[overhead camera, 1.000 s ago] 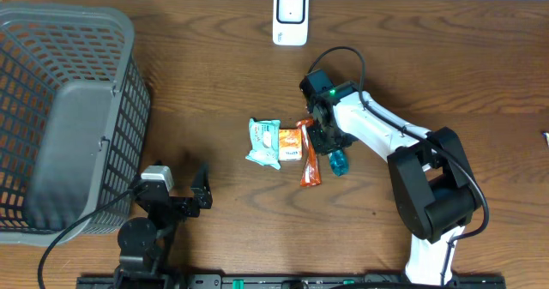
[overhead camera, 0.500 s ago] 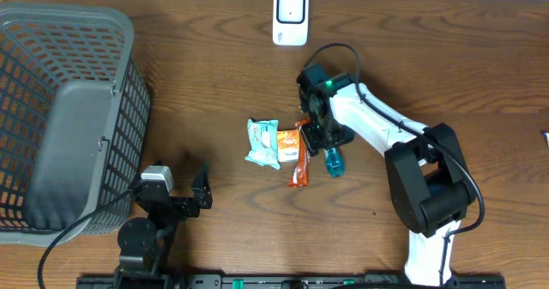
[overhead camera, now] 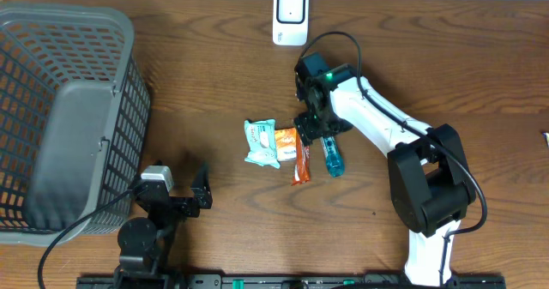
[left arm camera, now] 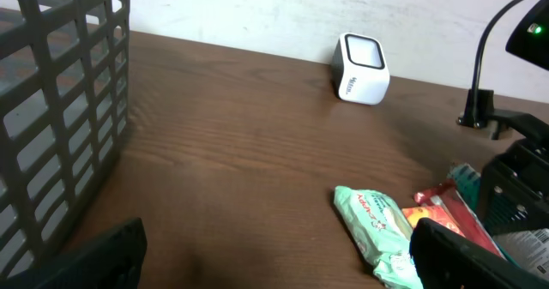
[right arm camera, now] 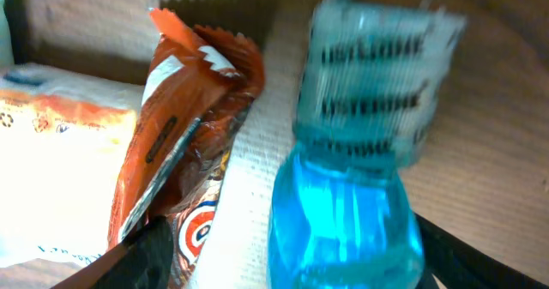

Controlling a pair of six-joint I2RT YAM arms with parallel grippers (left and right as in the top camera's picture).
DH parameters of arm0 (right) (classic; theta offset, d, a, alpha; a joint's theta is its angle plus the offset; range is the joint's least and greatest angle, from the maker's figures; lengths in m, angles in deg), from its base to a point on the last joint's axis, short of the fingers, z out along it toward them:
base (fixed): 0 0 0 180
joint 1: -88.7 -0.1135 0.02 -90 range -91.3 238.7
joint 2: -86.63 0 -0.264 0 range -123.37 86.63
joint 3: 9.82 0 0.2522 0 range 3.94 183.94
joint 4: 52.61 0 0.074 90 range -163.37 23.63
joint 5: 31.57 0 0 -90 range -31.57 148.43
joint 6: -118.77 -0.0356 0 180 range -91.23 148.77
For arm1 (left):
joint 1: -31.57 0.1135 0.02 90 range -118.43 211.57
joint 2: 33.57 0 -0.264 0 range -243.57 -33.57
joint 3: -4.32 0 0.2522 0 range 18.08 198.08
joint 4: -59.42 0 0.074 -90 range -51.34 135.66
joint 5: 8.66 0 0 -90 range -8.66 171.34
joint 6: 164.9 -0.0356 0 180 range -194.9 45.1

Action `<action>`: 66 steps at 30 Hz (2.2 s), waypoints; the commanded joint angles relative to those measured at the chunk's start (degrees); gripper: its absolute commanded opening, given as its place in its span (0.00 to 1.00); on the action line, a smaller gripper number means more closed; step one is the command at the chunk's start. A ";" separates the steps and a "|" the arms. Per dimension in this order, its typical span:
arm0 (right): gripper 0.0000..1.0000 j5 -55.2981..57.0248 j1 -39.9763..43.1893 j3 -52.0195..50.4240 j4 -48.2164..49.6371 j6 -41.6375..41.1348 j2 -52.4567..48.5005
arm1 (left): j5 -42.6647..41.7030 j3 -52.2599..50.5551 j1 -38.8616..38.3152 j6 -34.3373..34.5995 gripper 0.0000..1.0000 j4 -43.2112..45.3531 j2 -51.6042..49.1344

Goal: Scan the item barcode

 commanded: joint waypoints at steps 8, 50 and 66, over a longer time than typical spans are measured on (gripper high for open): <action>0.59 6.01 0.61 1.09 4.63 0.17 -0.26 | -0.92 -1.42 0.31 -0.79 0.98 -0.37 0.04; 0.99 -0.66 0.48 22.36 -24.35 -5.90 20.33 | -0.92 -1.42 0.31 -0.79 0.98 -0.35 0.04; 0.99 -0.66 0.48 22.32 -24.26 -5.88 24.83 | -0.90 -1.42 0.31 -0.79 0.98 -0.37 0.04</action>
